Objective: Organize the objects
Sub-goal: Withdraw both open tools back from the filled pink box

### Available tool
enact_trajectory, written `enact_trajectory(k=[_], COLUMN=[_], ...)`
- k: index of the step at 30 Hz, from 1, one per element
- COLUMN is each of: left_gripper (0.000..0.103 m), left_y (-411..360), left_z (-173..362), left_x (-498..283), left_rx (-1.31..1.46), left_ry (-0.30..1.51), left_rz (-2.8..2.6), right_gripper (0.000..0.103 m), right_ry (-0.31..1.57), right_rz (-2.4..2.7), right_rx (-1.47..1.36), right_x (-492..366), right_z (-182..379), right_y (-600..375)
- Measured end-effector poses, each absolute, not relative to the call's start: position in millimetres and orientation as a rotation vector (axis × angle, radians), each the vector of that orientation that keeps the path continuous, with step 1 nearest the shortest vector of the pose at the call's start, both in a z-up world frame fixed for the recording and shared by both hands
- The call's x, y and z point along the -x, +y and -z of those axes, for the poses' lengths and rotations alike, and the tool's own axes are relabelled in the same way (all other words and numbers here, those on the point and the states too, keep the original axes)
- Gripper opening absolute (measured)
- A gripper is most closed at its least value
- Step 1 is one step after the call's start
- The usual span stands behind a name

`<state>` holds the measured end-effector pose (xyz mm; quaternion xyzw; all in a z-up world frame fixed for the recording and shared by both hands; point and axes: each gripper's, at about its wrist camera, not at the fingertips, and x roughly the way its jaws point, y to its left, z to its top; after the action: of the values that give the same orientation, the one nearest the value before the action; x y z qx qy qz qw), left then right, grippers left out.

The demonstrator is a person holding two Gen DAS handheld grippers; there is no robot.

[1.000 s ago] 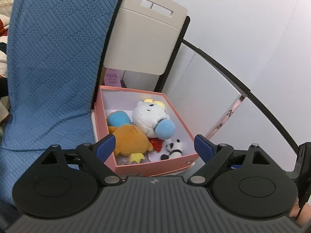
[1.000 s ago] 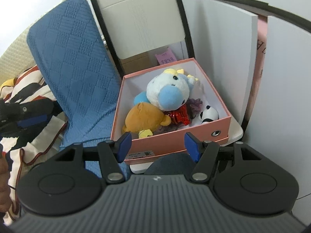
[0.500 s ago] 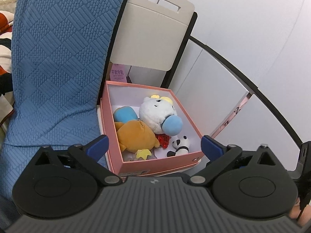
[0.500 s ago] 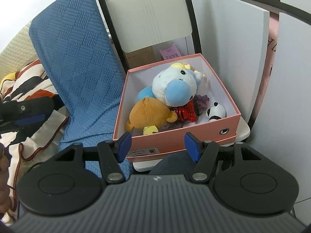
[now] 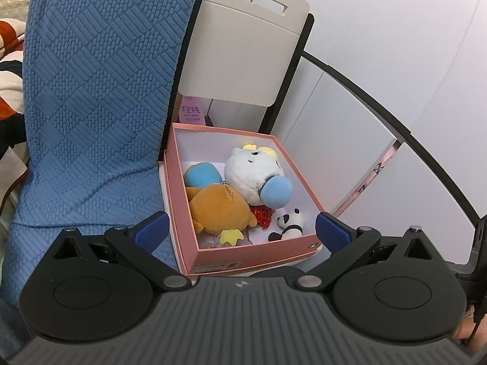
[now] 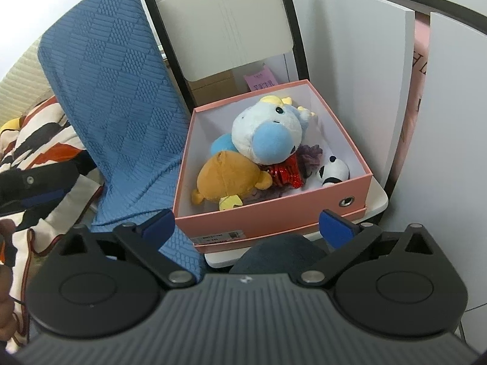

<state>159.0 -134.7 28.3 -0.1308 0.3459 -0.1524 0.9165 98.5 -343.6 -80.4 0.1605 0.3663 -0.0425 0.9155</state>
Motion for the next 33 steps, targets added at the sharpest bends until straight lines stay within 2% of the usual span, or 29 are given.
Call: enact_trajectory(k=[33], left_gripper=[0.103], left_y=[-134.3], left_z=[-24.6], left_x=[-157.7], left_rx=[0.294], left_ry=[0.74], left_rz=[0.332], right_gripper=[0.103], right_ry=[0.801], right_rz=[0.063], right_rx=[-0.351], right_x=[-97.8], right_z=[83.5], right_y=[-338.0])
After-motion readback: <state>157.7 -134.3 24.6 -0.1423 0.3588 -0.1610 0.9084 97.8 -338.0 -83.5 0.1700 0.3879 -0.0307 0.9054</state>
